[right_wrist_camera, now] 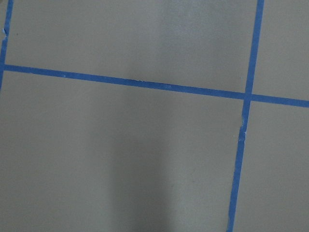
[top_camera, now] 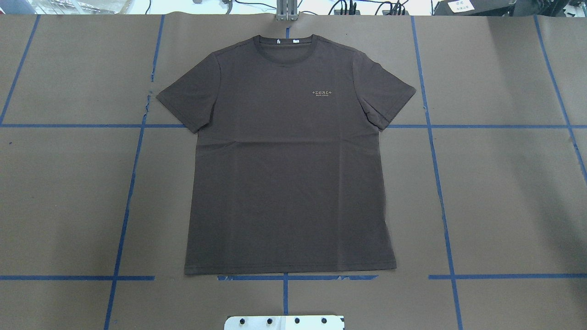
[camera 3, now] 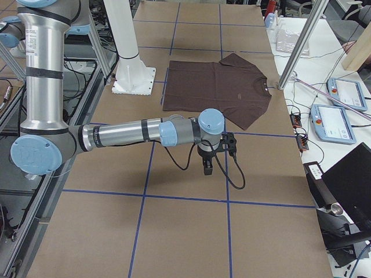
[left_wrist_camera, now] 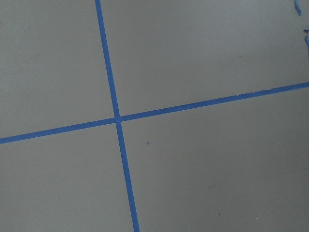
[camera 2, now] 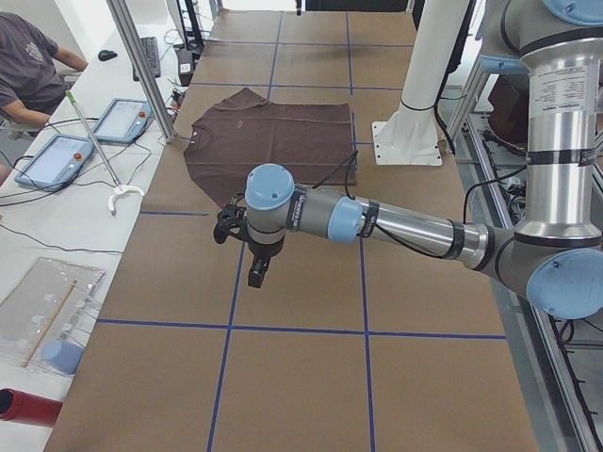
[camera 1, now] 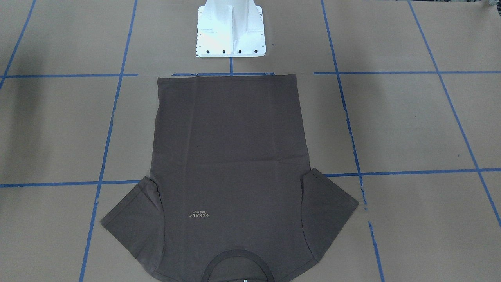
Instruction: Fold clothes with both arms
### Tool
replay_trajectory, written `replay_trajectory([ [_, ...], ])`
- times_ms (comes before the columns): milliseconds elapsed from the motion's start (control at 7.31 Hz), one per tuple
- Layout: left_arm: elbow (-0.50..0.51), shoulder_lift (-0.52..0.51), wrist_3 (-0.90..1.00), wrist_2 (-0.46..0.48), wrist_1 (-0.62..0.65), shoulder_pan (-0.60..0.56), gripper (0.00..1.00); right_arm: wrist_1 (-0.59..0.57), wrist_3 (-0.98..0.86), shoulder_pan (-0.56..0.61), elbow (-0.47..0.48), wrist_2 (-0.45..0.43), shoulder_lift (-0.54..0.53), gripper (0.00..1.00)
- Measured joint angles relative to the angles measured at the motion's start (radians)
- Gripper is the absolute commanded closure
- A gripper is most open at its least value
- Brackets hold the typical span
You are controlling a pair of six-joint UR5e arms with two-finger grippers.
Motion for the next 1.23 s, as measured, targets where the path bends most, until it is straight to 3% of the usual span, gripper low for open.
replay_trajectory([
  [410,0.0,-0.004,-0.002,0.003,-0.004,0.001,0.0,0.015,0.2,-0.103,0.0,-0.02,0.06,0.0],
  [684,0.003,-0.001,-0.001,-0.001,-0.009,0.001,0.0,0.101,0.312,-0.161,-0.051,-0.027,0.132,0.0],
  [821,-0.001,0.001,-0.005,-0.011,-0.01,0.001,0.0,0.148,0.43,-0.195,-0.117,-0.03,0.214,0.01],
  [958,-0.005,0.001,-0.019,-0.04,-0.012,0.001,0.0,0.213,0.586,-0.243,-0.209,-0.053,0.318,0.13],
  [1231,-0.019,0.002,-0.044,-0.09,-0.028,0.002,0.0,0.395,0.882,-0.346,-0.443,-0.179,0.518,0.18],
])
